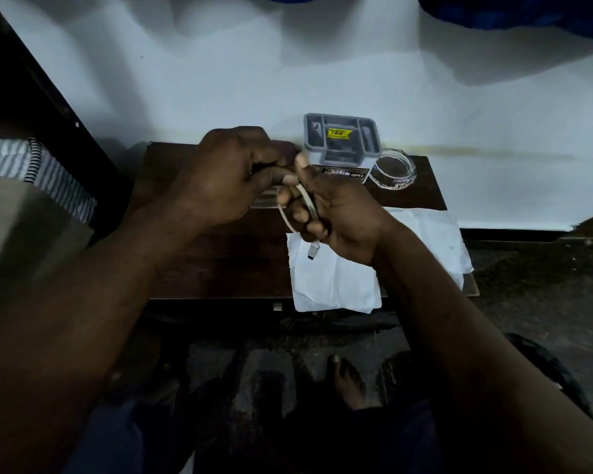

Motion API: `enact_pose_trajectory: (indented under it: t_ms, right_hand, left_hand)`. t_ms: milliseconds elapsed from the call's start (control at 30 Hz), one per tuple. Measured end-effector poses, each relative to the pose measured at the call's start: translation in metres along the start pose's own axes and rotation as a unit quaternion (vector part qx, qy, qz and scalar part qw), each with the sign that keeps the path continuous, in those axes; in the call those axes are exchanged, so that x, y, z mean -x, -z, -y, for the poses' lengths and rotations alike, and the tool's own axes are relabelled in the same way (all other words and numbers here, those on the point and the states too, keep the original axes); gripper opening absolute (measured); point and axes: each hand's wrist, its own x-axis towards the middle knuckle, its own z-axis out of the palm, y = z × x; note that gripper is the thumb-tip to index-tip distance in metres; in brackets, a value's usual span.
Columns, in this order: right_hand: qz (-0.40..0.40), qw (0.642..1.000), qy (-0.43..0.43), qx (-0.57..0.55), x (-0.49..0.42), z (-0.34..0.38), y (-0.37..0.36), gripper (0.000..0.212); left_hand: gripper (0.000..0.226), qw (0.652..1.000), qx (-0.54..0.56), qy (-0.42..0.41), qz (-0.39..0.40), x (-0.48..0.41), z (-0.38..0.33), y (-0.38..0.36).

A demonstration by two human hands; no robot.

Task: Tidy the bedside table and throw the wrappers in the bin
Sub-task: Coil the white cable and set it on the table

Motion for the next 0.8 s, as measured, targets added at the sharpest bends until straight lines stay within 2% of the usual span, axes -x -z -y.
enact_pose_trajectory:
  t_ms: [100,233,300,367,433,533,633,700,800]
  right_hand:
    - [0.056,0.992,-0.025,-0.110,0.003,0.006,0.006,0.049]
    - [0.147,0.950,-0.008,-0.277,0.003,0.007,0.010,0.049]
    - [0.161,0.921,0.025,-0.354,0.000,0.005,0.010,0.047]
    - [0.148,0.891,0.068,-0.424,-0.005,0.003,0.008,0.038]
    - [0.103,0.869,0.117,-0.469,-0.009,0.004,0.007,0.028]
    - [-0.002,0.858,0.157,-0.490,-0.014,0.005,0.007,0.024]
    - [-0.083,0.855,0.174,-0.482,-0.017,0.001,0.005,0.026]
    - [-0.141,0.878,0.202,-0.411,-0.021,-0.001,0.000,0.023]
    - [-0.237,0.911,0.247,-0.229,-0.025,-0.004,-0.008,0.018]
  left_hand:
    - [0.016,0.985,0.145,0.089,0.033,-0.002,-0.005,-0.001]
    - [0.023,0.919,0.322,0.214,0.077,-0.003,-0.007,-0.005]
    - [0.025,0.899,0.348,0.246,0.104,-0.002,-0.006,-0.008]
    - [0.026,0.899,0.323,0.264,0.137,0.000,-0.006,-0.014]
    - [0.028,0.904,0.268,0.274,0.188,0.003,-0.008,-0.019]
    - [0.026,0.912,0.197,0.242,0.265,0.009,-0.011,-0.024]
    - [0.025,0.921,0.161,0.224,0.275,0.009,-0.014,-0.022]
    - [0.024,0.934,0.117,0.198,0.275,0.008,-0.015,-0.019]
    - [0.022,0.961,0.009,0.114,0.251,0.008,-0.017,-0.012]
